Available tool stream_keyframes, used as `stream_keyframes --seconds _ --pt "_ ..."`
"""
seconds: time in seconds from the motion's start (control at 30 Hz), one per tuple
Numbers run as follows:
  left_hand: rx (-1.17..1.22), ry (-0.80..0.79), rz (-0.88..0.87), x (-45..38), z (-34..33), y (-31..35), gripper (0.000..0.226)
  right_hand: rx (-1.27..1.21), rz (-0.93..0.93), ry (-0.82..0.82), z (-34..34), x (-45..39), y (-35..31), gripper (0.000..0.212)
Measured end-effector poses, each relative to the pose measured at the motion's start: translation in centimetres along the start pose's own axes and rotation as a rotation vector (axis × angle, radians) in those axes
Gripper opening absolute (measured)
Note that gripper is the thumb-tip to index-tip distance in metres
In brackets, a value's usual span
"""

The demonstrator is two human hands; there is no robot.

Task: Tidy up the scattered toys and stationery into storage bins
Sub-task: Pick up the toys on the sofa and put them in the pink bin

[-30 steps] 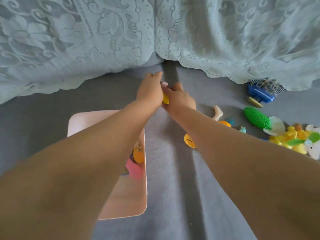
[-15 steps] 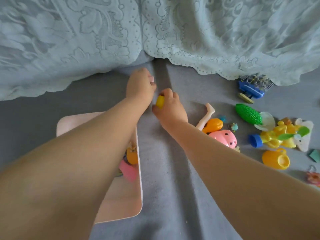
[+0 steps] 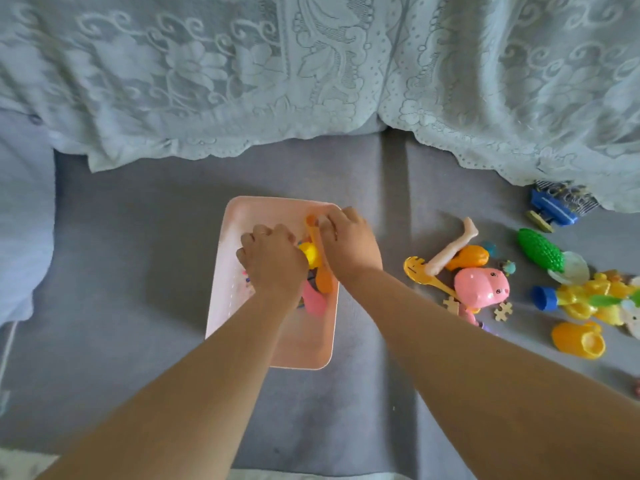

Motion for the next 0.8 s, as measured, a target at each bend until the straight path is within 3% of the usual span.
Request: stream_keyframes --seconds 0.1,0.17,0.23,0.33,0.47,0.67,0.8 --pt "0.104 -0.052 -0.168 1.8 -2.1 1.8 0.018 0.019 -0.043 0.085 0.4 0.6 1.6 0.025" --pt "0.110 -0.139 -0.228 3.3 -3.4 3.6 0.024 0.031 -0.073 0.108 1.0 1.1 3.1 0.026" --pt "0.078 -0.158 -0.212 4.6 -4.0 4.8 0.029 0.086 -0.102 0.096 1.8 1.5 5.0 0.033" --pt "0.109 -0.175 -0.171 5.2 -5.0 6.0 0.016 0.210 -0.118 0.106 3.8 2.0 8.1 0.041" --pt "0.137 -0.257 -0.176 6.4 -5.4 8.6 0.033 0.363 -0.124 0.135 7.1 2.5 11.4 0.040" --pt "0.003 -0.202 -0.230 8.8 -7.3 14.6 0.034 0.616 -0.090 -0.092 10.0 2.4 16.2 0.036" --pt "0.012 -0.119 -0.206 10.0 -8.3 16.2 0.039 0.700 -0.049 -0.137 11.2 2.0 17.6 0.033"
Point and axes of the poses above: each hand's wrist, its own x-axis away from the middle knuckle, its own z-axis out of the back of the hand, y = z × x, the point moved 4 cm from there along -x, towards the middle knuckle, and after that the axes turned 4 degrees about -y, right-handed, at the moved point
